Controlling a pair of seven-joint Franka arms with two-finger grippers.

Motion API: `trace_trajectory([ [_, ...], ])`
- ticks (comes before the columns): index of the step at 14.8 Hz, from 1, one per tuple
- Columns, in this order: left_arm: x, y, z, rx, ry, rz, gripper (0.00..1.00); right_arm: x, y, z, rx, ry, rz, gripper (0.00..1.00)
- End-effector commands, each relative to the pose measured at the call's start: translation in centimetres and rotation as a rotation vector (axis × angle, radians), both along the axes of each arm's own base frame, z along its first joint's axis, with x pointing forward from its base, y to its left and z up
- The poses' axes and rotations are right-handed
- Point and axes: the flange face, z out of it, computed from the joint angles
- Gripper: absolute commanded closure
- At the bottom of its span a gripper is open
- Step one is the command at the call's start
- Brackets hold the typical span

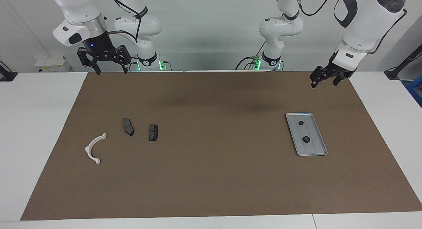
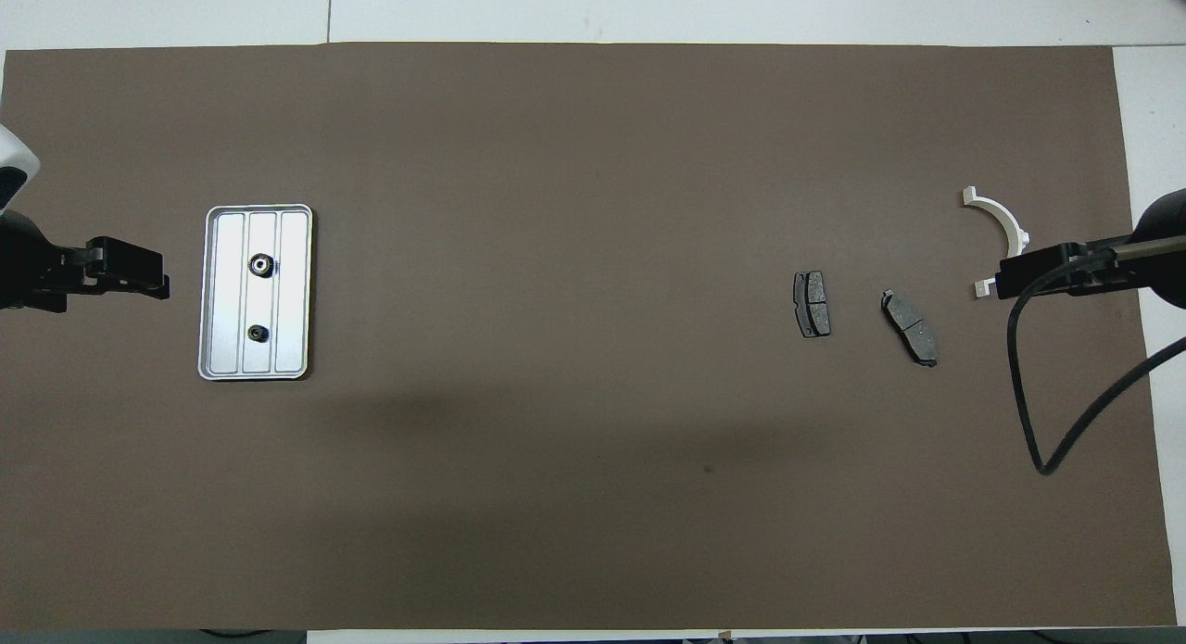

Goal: Place bearing gear from tray to pile
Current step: 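Move the left gripper over the silver tray toward a bearing gear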

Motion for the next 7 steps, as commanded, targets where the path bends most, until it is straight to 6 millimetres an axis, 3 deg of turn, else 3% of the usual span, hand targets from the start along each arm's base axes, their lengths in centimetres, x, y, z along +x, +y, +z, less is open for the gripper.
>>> trace_trajectory([
  [1, -0.53, -0.12, 0.27, 0.022, 0.005, -0.007, 0.0, -0.62, -0.11, 0.31, 0.024, 0.012, -0.023, 0.0],
  [7, -0.26, 0.54, 0.42, 0.02, -0.008, 0.008, 0.0, -0.66, -0.11, 0.32, 0.024, 0.012, -0.023, 0.0],
])
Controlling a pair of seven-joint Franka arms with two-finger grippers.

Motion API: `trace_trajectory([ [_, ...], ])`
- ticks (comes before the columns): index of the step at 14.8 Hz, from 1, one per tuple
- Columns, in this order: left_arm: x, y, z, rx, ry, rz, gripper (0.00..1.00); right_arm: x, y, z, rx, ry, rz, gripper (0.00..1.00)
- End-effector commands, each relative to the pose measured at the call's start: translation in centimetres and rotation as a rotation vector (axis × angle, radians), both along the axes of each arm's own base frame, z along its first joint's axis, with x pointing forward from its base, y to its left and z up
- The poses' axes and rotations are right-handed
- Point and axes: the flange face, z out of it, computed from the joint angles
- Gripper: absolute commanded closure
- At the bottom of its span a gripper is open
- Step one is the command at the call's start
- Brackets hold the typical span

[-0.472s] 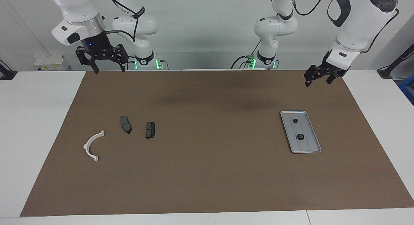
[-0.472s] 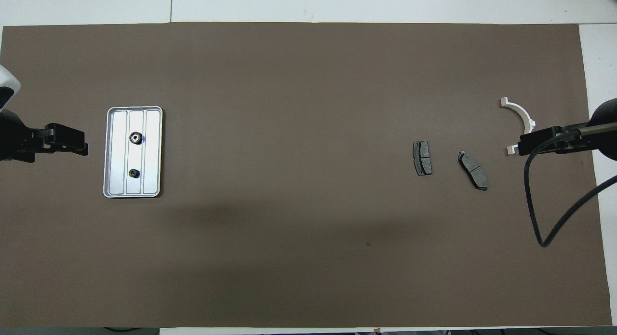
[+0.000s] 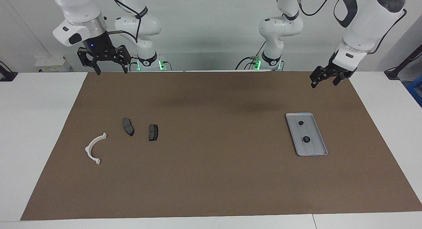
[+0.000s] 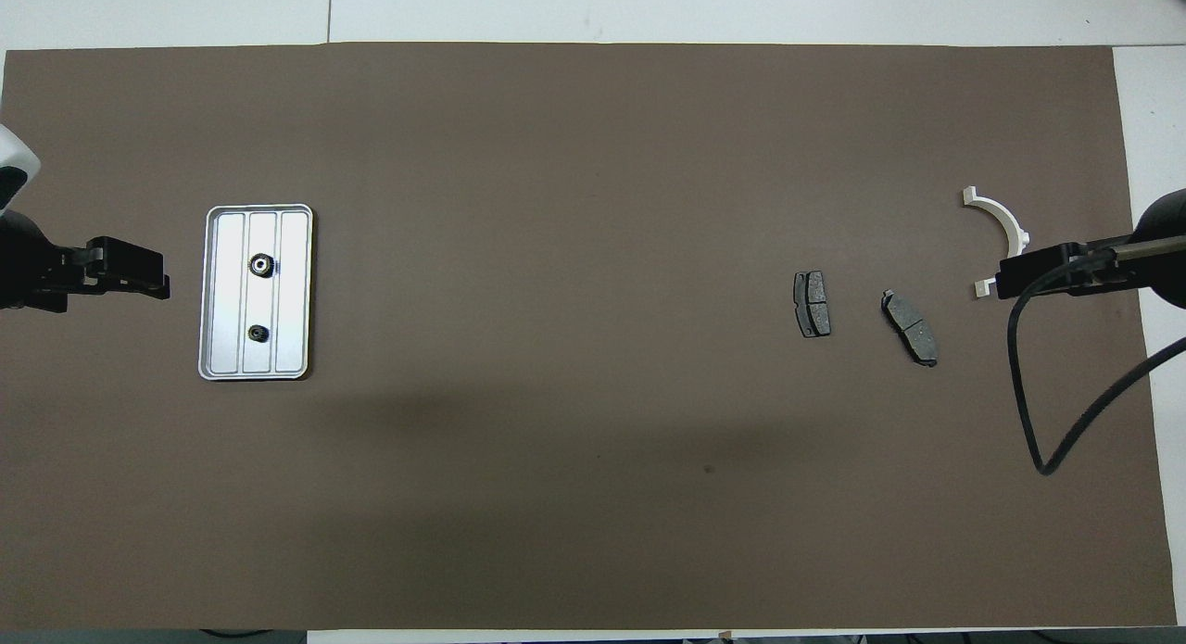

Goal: Place bearing gear from tray to pile
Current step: 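Move the left gripper over the silver tray toward a bearing gear, then lower the left gripper and grasp the first dark bearing gear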

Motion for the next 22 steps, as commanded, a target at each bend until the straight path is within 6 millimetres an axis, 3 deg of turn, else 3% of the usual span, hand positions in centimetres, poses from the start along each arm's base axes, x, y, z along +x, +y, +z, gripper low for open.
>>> trace_trajectory([
  [1, -0.4, 0.4, 0.4, 0.021, -0.003, 0.004, 0.0, -0.6, -0.2, 0.2, 0.024, 0.014, -0.023, 0.0],
  [4, -0.2, -0.2, -0.4, 0.019, -0.026, 0.01, 0.0, -0.6, -0.3, 0.2, 0.024, 0.014, -0.024, 0.0],
  [6, 0.8, -0.6, -2.5, 0.008, -0.042, 0.012, 0.0, -0.6, -0.3, 0.2, 0.024, 0.014, -0.024, 0.0],
  [9, 4.1, -1.3, -7.3, 0.001, -0.042, 0.001, 0.0, -0.6, -0.3, 0.2, 0.024, 0.014, -0.023, 0.0],
  [14, 8.7, -0.2, -17.6, -0.006, -0.047, 0.012, 0.0, -0.6, -0.3, 0.2, 0.024, 0.014, -0.023, 0.0],
  [16, 7.8, 0.3, -20.8, -0.006, -0.036, 0.018, 0.0, -0.6, -0.3, 0.2, 0.024, 0.014, -0.024, 0.0],
  [18, 7.1, 1.6, -22.5, -0.005, -0.035, 0.036, 0.0, -0.6, -0.3, 0.2, 0.024, 0.014, -0.023, 0.0],
  [20, 7.3, 1.7, -23.6, -0.006, -0.038, 0.036, 0.0, -0.6, -0.3, 0.2, 0.024, 0.014, -0.02, 0.0],
  [21, 7.2, 1.8, -25.0, -0.007, -0.023, 0.037, 0.0, -0.6, -0.5, 0.3, 0.023, 0.011, -0.023, 0.0],
  [22, 6.9, 1.8, -25.6, -0.007, -0.026, 0.037, 0.05, -0.6, -0.4, 0.3, 0.023, 0.009, -0.021, 0.0],
])
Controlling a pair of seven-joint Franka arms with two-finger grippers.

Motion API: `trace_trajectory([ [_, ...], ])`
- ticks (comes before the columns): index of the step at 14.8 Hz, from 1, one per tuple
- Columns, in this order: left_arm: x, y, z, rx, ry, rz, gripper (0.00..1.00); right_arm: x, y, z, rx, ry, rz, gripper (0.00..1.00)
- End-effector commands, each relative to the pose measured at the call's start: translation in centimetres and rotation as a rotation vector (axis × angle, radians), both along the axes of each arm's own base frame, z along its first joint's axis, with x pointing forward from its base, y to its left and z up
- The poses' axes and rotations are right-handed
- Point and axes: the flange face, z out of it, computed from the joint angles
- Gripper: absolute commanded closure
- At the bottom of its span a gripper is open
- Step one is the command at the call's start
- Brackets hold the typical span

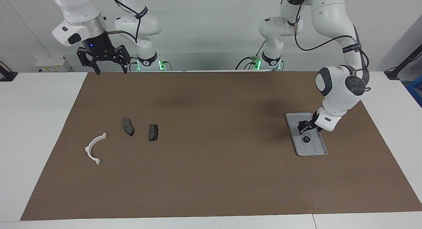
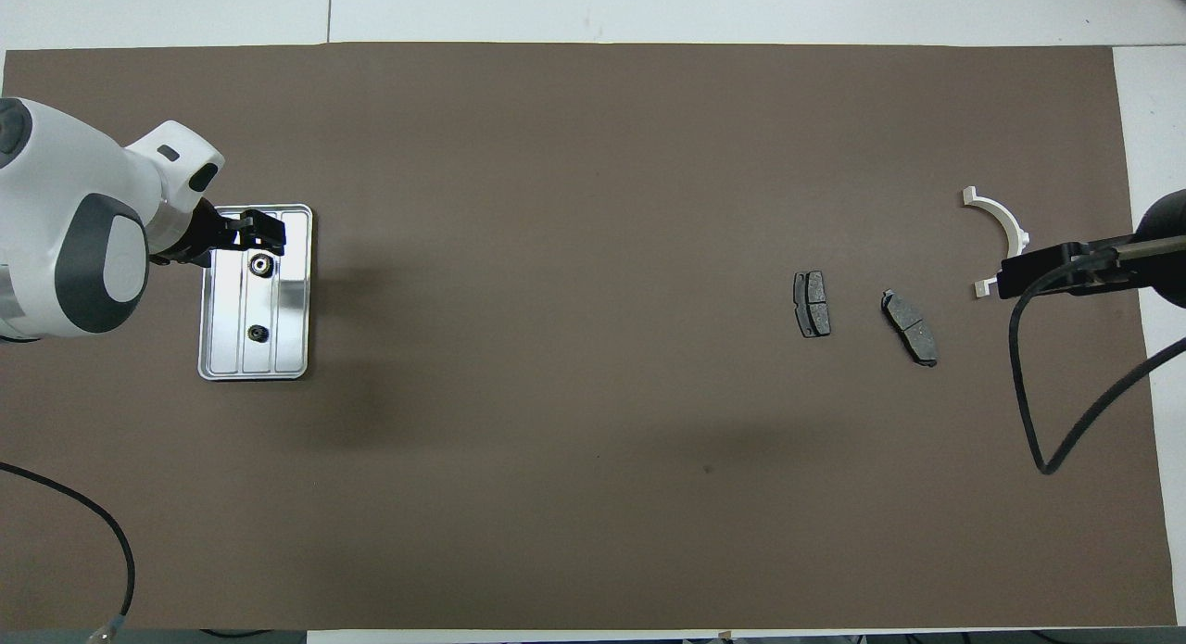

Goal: Place bearing gear from tray to pile
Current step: 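Lower the left gripper and grasp the first dark bearing gear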

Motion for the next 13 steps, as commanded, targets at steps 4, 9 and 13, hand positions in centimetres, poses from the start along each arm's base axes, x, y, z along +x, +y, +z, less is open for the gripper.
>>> trace_trajectory([
  [4, -0.4, 1.6, -3.1, 0.012, -0.033, 0.017, 0.19, -1.0, -0.5, 0.7, 0.024, 0.009, -0.023, 0.0],
  [9, 0.1, 1.4, -4.6, 0.01, -0.048, 0.022, 0.27, -1.1, -0.5, 0.7, 0.022, 0.01, -0.021, 0.0],
  [13, 0.3, 0.8, -5.2, 0.007, -0.049, 0.016, 0.27, -1.2, -0.4, 0.9, 0.022, 0.009, 0.009, 0.0],
])
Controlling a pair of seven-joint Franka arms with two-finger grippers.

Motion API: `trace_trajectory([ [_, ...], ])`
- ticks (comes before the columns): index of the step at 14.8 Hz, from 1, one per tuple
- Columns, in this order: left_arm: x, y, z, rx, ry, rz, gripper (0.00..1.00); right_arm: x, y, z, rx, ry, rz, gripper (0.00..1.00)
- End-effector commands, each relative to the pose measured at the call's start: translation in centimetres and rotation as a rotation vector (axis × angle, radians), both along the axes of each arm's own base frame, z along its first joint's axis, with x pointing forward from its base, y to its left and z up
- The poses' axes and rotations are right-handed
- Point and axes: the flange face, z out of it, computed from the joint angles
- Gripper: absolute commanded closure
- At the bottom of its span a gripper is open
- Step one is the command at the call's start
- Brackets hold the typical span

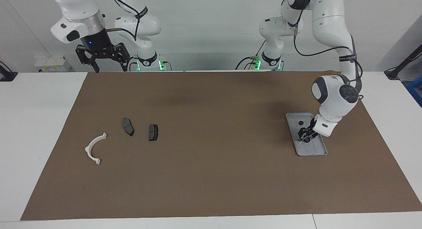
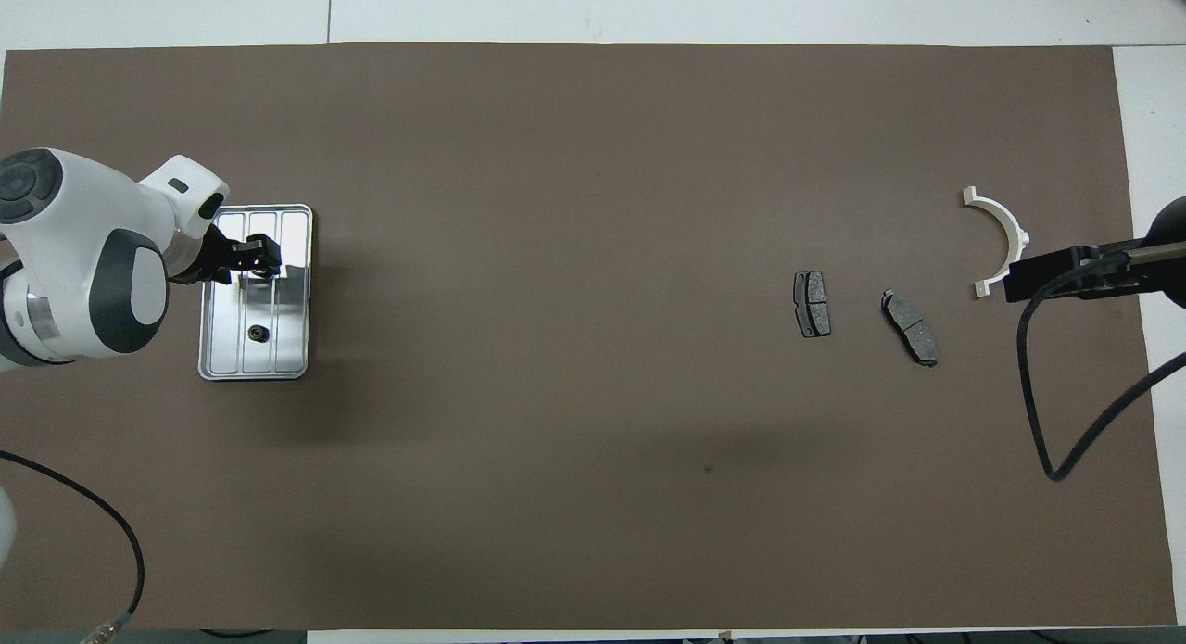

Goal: Place bearing gear from tray to pile
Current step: 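Lower the left gripper and grasp the first dark bearing gear, then carry the gear to the table center and open the left gripper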

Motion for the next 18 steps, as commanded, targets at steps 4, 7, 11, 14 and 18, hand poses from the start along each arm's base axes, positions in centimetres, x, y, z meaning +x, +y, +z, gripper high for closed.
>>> trace_trajectory([
  [4, 0.0, -0.2, -0.4, 0.013, 0.0, -0.004, 0.69, -0.7, -0.1, 0.2, 0.022, 0.013, 0.015, 0.0],
  [7, 1.1, -0.3, 1.7, 0.014, 0.043, 0.006, 0.77, -0.7, -0.1, 0.3, 0.022, 0.008, 0.014, 0.0],
  [11, 3.1, -13.8, 6.1, 0.051, 0.109, 0.162, 0.77, -0.7, -0.3, 0.3, 0.022, 0.008, 0.007, 0.0],
  [14, 0.3, -25.2, 6.5, 0.089, 0.053, 0.285, 0.76, -0.7, -0.4, 0.3, 0.022, 0.008, 0.004, 0.0],
  [18, -3.6, -33.1, 4.2, 0.029, -0.023, 0.316, 0.74, -0.8, -0.4, 0.3, 0.022, 0.01, 0.004, 0.0],
])
